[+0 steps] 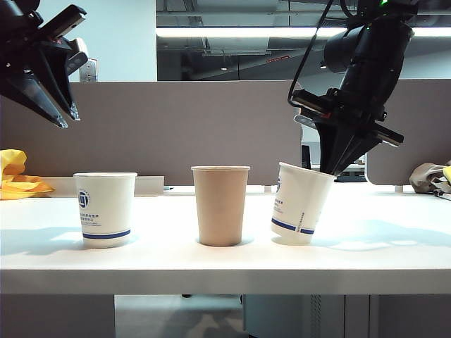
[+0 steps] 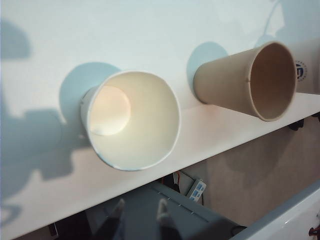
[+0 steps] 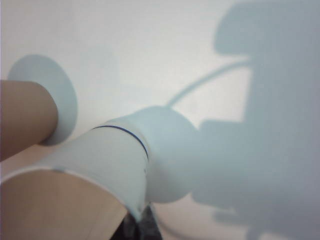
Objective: Pick up all the paper cups on the table one by one and stack them together.
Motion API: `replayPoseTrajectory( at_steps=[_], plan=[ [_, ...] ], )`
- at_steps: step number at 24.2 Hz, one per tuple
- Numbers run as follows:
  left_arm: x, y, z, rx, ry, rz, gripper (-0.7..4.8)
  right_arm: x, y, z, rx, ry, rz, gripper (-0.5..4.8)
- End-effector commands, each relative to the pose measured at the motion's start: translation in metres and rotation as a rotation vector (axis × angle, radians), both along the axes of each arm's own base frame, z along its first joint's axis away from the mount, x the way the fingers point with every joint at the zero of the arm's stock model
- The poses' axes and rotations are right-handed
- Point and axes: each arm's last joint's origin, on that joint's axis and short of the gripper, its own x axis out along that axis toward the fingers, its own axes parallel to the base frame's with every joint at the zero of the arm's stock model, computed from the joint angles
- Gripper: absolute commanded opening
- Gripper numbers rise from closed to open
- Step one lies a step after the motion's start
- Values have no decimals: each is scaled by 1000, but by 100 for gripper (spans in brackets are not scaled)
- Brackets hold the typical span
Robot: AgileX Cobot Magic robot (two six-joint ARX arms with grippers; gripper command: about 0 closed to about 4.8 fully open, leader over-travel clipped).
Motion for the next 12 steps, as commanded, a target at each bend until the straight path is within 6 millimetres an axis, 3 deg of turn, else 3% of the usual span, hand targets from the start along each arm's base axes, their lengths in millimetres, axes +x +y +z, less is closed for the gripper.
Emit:
replayPoseTrajectory(
  at_steps=[1, 6, 12],
  plan=[
    [0, 0, 2, -6, -18, -7, 85, 1, 1, 12, 13, -23, 2, -1],
    [1, -1, 2, -8, -23, -8, 85, 5, 2, 41, 27, -72, 2, -2],
    [2, -1, 3, -7, -40, -6, 85, 4, 10, 93, 64, -190, 22, -2]
  ],
)
